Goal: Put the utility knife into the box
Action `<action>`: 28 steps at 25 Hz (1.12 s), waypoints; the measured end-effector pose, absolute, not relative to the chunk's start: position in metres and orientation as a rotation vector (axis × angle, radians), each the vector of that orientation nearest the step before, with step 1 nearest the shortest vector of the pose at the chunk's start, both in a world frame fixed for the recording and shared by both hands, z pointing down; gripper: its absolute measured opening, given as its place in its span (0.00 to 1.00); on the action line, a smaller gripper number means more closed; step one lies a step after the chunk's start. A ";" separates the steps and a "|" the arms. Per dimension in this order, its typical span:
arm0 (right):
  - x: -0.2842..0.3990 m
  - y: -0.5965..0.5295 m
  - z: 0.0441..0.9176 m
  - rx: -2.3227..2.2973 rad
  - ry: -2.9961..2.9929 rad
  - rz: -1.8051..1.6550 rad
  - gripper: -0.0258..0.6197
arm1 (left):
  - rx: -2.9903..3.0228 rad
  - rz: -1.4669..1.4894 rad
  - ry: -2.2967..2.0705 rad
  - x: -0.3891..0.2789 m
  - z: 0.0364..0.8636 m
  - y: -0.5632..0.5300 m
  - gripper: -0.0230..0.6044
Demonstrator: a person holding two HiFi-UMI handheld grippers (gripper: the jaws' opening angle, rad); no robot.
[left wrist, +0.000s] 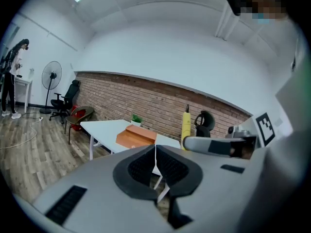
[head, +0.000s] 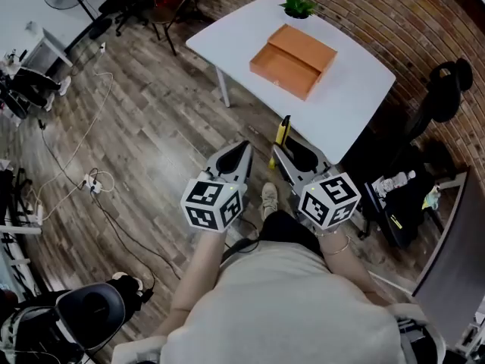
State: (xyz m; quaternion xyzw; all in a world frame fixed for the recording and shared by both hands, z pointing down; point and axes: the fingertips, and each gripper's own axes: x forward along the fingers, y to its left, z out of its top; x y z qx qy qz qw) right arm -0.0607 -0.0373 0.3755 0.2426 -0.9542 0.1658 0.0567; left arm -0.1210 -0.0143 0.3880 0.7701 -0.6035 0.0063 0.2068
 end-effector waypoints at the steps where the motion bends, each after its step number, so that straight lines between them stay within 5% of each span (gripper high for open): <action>1: -0.063 -0.056 0.373 0.732 -2.900 0.501 0.22 | 2.152 0.016 -1.687 -0.123 0.384 -0.032 0.05; 13: -0.064 -0.227 0.365 0.735 -2.928 0.528 0.22 | 2.144 0.061 -1.731 -0.125 0.378 -0.190 0.05; 28: -0.086 -0.281 0.394 0.734 -2.863 0.622 0.22 | 2.089 0.118 -1.669 -0.146 0.407 -0.241 0.05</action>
